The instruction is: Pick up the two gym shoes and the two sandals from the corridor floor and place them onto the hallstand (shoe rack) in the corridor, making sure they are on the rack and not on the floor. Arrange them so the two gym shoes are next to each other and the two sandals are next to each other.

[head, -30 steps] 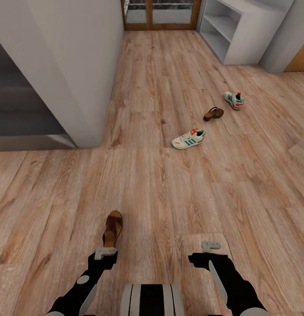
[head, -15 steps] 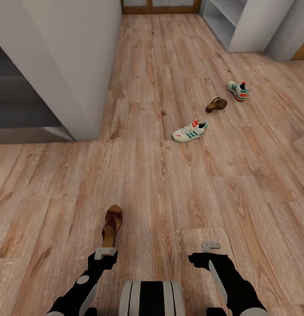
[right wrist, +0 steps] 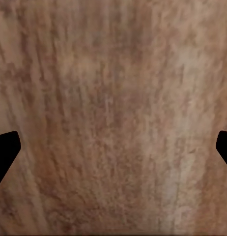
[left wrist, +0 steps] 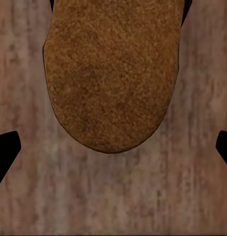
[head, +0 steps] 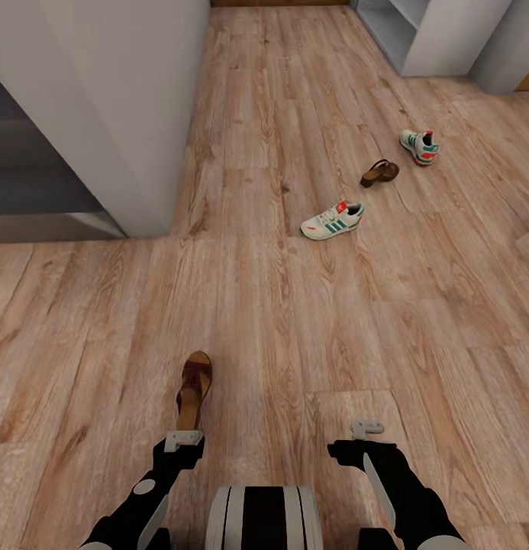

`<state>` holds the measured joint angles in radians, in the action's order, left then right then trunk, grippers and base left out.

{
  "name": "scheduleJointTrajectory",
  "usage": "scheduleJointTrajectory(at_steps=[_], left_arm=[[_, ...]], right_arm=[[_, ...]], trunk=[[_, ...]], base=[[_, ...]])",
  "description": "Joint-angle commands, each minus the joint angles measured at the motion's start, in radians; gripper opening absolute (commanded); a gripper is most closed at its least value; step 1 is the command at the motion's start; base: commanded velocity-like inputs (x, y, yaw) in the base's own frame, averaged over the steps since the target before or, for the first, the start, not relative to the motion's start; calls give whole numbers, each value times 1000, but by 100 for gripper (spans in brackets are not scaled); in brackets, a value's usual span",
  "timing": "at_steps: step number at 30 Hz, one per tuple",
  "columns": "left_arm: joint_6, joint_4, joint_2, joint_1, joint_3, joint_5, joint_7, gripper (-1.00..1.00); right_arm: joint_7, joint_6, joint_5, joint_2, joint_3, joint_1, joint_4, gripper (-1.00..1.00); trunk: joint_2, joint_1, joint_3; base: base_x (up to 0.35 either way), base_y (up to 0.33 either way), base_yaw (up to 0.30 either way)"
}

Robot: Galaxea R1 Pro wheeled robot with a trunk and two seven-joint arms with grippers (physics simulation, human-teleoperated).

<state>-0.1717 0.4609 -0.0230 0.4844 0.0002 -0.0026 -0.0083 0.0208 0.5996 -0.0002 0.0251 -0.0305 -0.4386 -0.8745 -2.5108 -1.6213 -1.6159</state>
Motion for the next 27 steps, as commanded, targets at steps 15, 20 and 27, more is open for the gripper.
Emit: scheduleJointTrajectory(at_steps=[15, 20, 27], left_arm=[[-4, 1, 0, 0, 1, 0, -1, 100], [-3, 1, 0, 0, 0, 0, -1, 100], [-3, 2, 0, 0, 1, 0, 0, 100]], right_arm=[[2, 5, 0, 1, -3, 0, -1, 100], [2, 5, 0, 1, -3, 0, -1, 100], [2, 5, 0, 1, -3, 0, -1, 100]], trunk=[[0, 0, -3], [0, 0, -3], [0, 0, -3]], base=[[20, 0, 0], [76, 0, 0], [9, 0, 0]])
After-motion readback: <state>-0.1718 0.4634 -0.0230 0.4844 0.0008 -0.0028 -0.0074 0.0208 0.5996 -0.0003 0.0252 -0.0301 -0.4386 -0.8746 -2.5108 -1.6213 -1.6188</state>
